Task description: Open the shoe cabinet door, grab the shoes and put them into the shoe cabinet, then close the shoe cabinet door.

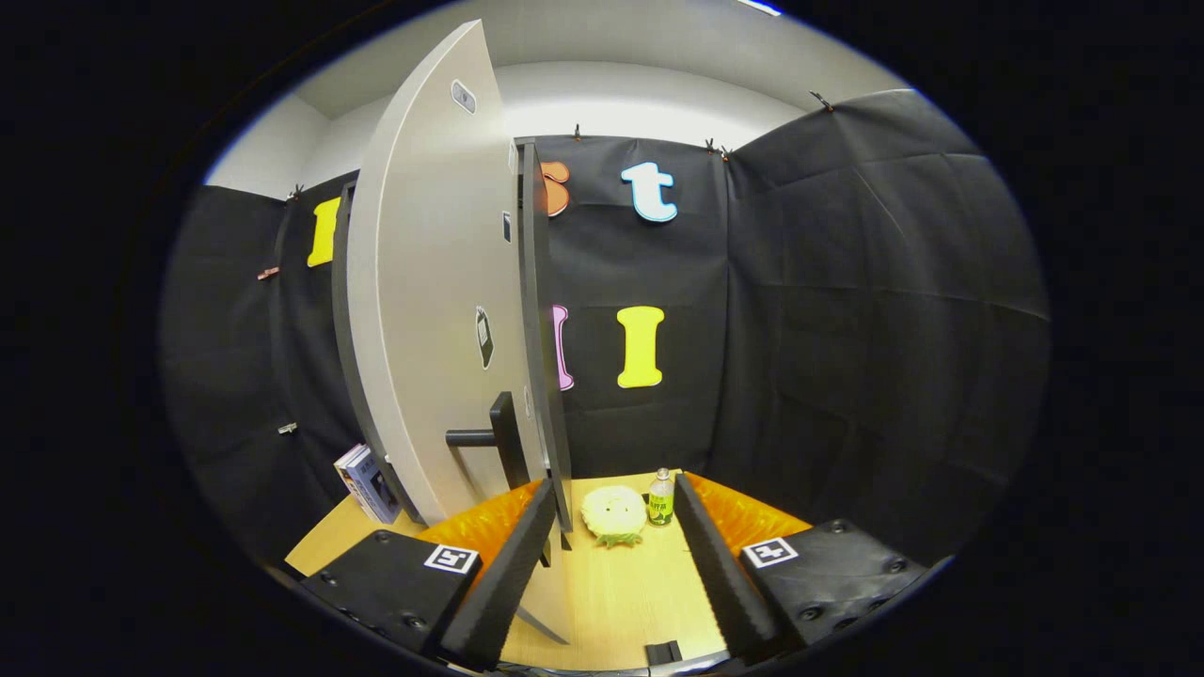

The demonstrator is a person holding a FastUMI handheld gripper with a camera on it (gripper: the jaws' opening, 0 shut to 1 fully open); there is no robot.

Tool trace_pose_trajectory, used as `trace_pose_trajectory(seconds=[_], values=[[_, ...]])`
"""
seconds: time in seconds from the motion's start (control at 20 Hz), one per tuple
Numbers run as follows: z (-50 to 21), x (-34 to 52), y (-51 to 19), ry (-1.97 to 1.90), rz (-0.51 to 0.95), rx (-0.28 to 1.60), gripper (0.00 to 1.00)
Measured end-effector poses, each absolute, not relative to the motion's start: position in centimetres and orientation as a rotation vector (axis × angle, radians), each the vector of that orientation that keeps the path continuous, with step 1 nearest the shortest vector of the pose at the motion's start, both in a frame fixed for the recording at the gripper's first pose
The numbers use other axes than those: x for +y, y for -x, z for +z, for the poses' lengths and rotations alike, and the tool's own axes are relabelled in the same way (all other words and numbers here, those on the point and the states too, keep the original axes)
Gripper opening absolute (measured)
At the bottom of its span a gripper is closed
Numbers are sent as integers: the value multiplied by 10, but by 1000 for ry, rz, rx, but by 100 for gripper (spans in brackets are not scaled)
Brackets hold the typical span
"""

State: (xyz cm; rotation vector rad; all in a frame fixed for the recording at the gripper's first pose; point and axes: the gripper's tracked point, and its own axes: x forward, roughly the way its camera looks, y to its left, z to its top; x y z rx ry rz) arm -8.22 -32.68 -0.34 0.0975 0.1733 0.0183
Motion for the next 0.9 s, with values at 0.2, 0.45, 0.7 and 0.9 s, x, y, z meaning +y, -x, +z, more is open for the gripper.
trace_pose_trajectory(seconds=[0.2,0.45,0.7,0.9], values=[[-2,-301,90,-102,27,172,88],[0,-253,97,-83,35,162,88],[2,-201,97,-99,48,157,88],[7,-154,87,-94,64,138,88]])
